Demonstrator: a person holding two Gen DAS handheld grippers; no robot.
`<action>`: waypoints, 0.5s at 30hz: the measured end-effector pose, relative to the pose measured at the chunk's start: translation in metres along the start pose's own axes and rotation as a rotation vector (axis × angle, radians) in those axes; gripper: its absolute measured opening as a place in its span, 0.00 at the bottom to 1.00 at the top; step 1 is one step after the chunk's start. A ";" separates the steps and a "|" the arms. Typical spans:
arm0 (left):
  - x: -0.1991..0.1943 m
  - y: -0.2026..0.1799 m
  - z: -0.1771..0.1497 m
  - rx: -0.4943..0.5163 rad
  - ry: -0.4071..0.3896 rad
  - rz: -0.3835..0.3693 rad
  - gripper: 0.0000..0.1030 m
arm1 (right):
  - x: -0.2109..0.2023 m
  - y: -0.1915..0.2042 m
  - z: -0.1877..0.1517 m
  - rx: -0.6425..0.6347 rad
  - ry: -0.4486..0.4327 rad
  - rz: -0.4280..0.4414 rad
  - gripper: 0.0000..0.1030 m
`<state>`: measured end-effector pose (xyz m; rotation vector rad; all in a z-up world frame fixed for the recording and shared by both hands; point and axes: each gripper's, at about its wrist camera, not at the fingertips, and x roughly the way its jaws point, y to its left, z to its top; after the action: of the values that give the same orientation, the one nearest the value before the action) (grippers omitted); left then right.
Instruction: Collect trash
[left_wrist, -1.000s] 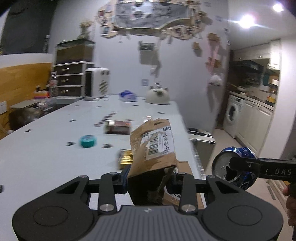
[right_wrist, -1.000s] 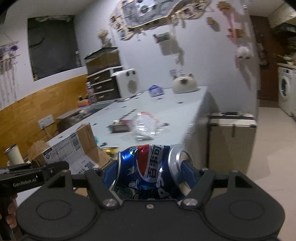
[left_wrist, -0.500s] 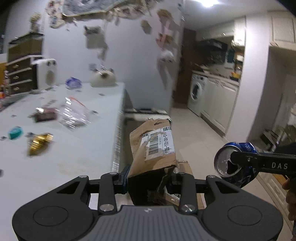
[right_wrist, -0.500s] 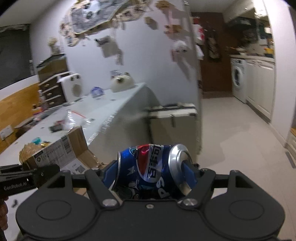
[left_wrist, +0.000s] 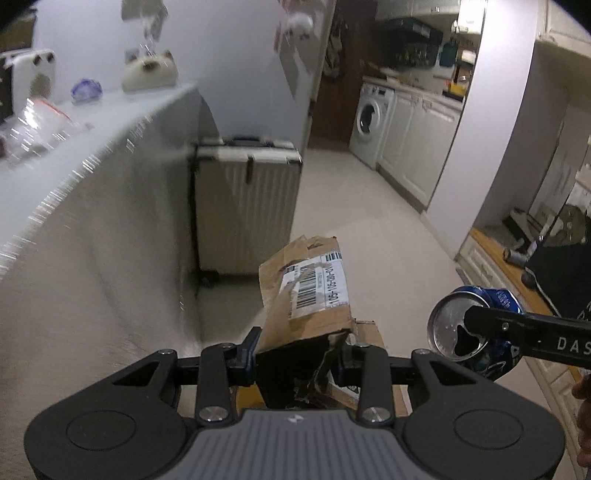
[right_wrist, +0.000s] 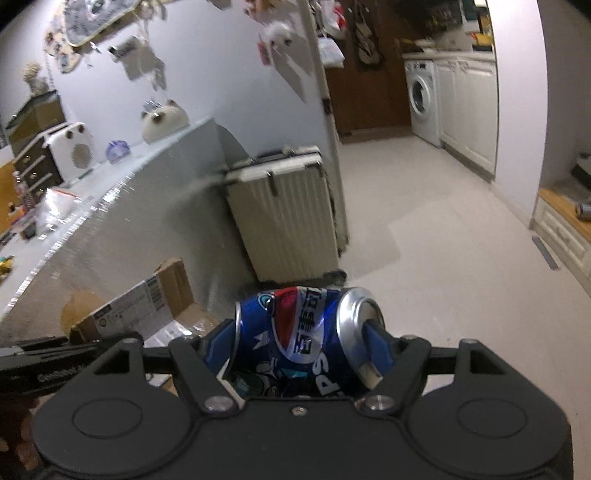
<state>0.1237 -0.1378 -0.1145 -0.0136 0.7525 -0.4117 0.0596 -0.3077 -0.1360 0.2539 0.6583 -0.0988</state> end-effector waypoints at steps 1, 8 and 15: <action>0.010 0.000 0.000 0.001 0.011 -0.002 0.37 | 0.007 -0.003 -0.002 0.006 0.012 -0.005 0.72; 0.087 0.008 -0.010 -0.033 0.105 -0.013 0.37 | 0.061 -0.020 -0.016 0.033 0.087 -0.043 0.73; 0.161 0.030 -0.026 -0.080 0.199 0.020 0.37 | 0.123 -0.038 -0.041 0.070 0.165 -0.063 0.73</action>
<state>0.2222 -0.1654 -0.2447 -0.0406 0.9646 -0.3668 0.1254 -0.3350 -0.2504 0.3112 0.8278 -0.1630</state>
